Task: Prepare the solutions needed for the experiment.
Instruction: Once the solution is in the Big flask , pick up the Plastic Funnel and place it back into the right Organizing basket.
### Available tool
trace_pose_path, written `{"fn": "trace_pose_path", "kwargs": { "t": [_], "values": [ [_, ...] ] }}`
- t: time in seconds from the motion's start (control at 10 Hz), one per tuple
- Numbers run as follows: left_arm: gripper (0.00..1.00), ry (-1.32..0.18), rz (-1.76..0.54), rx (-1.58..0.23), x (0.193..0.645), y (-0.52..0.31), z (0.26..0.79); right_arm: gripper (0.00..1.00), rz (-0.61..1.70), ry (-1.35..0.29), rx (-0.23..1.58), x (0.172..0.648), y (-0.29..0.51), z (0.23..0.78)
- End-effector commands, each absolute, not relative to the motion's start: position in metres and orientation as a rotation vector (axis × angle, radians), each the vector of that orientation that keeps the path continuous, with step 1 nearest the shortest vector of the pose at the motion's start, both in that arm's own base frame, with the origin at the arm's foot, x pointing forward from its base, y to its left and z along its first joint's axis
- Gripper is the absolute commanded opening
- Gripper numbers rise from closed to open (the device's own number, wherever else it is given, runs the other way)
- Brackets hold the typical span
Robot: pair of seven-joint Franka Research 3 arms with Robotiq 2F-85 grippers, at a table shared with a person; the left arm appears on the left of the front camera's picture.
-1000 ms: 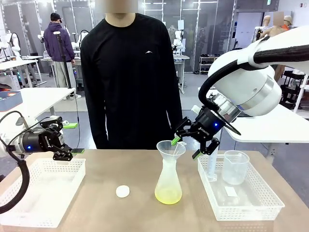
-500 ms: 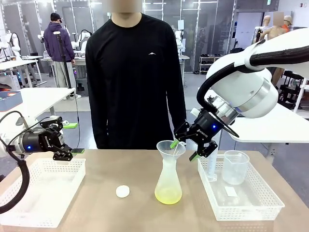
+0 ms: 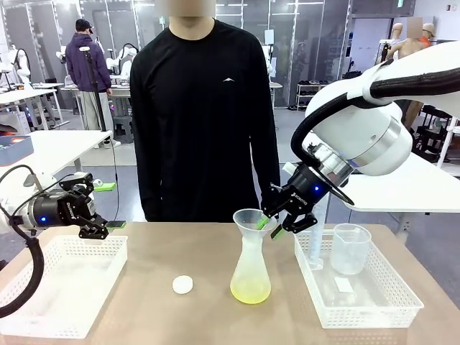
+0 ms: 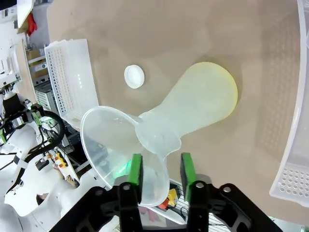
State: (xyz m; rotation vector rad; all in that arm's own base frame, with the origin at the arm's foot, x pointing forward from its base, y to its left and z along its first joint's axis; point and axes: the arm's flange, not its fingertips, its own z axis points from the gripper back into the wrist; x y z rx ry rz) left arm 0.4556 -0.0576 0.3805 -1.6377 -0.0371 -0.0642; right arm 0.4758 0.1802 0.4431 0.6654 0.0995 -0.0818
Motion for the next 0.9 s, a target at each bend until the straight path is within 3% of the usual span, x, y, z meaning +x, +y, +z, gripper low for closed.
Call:
{"fn": "trace_pose_path", "kwargs": {
  "t": [0.0,0.1,0.3,0.8],
  "values": [
    [1.0,-0.035,-0.071,-1.64,0.4554,-0.0567,0.3821,0.25,-0.111,0.124,0.646,0.4772,0.1874,0.4475],
    [1.0,-0.035,-0.071,-1.64,0.4554,-0.0567,0.3821,0.1,-0.113,0.126,0.645,0.4772,0.1876,0.4473],
    [1.0,-0.035,-0.071,-1.64,0.4554,-0.0567,0.3821,0.0,-0.123,0.134,0.641,0.4766,0.1871,0.4465],
    [1.0,-0.035,-0.071,-1.64,0.4554,-0.0567,0.3821,0.0,-0.149,0.109,0.629,0.4683,0.1823,0.4546]
  ]
}}
